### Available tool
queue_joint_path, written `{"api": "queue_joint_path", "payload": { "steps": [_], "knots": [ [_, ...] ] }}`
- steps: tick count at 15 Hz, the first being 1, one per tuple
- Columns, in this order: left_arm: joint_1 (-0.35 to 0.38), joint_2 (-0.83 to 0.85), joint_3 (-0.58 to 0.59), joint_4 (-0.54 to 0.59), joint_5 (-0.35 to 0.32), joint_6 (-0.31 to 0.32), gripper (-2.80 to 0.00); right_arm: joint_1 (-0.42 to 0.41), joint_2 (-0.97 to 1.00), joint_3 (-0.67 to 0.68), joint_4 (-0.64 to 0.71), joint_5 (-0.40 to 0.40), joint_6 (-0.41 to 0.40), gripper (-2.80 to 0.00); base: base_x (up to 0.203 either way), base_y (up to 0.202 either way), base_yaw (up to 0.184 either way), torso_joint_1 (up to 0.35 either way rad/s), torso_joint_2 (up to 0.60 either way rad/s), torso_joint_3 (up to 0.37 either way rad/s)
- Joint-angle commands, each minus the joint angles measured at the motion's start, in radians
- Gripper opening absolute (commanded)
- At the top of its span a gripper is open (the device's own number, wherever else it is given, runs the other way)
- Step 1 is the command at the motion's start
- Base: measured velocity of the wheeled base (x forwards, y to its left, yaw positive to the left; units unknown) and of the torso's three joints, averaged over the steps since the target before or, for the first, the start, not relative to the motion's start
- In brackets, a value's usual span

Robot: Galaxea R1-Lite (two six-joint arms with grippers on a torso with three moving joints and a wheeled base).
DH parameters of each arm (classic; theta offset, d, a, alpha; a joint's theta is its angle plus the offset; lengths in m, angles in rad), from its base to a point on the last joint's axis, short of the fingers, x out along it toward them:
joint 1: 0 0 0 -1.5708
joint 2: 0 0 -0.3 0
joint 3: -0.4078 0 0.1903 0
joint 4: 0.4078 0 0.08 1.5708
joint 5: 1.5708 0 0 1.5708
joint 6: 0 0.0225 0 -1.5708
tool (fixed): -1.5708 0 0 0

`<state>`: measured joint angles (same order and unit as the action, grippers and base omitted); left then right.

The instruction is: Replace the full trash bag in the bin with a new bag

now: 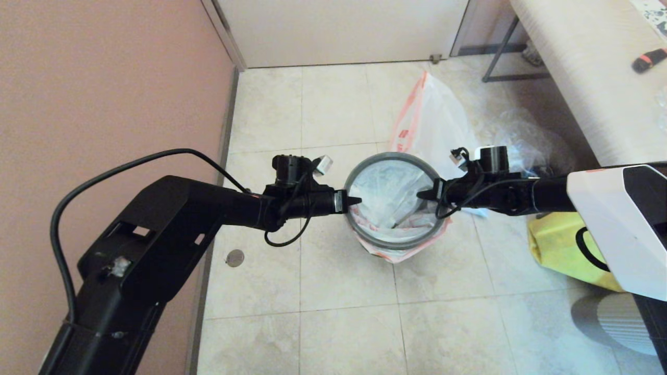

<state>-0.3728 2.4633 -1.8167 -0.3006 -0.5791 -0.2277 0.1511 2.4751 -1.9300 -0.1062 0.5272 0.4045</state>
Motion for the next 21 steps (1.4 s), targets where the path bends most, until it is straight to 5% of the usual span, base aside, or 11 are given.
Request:
{"api": "queue_joint_path", "payload": {
  "steps": [1,6,10,13,16,21],
  "knots": [
    [-0.002,-0.025,0.011,-0.005,-0.004,-0.010,-2.80,0.005,-0.015,0.015,0.000,0.000,0.001,-2.80,0.000,0.000,0.000,0.000,0.00,0.000],
    [-0.063,-0.199,0.176,-0.124,0.072,-0.019,-2.80,0.048,-0.230,0.119,0.018,-0.006,-0.003,-2.80,0.000,0.000,0.000,0.000,0.00,0.000],
    [-0.165,-0.454,0.428,-0.262,0.142,-0.020,-2.80,0.075,-0.516,0.264,0.128,-0.007,-0.010,-2.80,0.000,0.000,0.000,0.000,0.00,0.000],
    [-0.215,-0.661,0.597,-0.282,0.346,-0.019,-2.80,0.081,-0.725,0.495,0.201,-0.042,-0.054,-2.80,0.000,0.000,0.000,0.000,0.00,0.000],
    [-0.186,-0.935,0.870,-0.253,0.445,-0.013,-2.80,0.076,-0.949,0.721,0.225,-0.158,-0.162,-2.80,0.000,0.000,0.000,0.000,0.00,0.000],
    [-0.093,-1.399,1.128,-0.125,0.611,0.069,-2.80,0.069,-1.289,0.858,0.414,-0.321,-0.296,-2.80,0.000,0.000,0.000,0.000,0.00,0.000]
  ]
}}
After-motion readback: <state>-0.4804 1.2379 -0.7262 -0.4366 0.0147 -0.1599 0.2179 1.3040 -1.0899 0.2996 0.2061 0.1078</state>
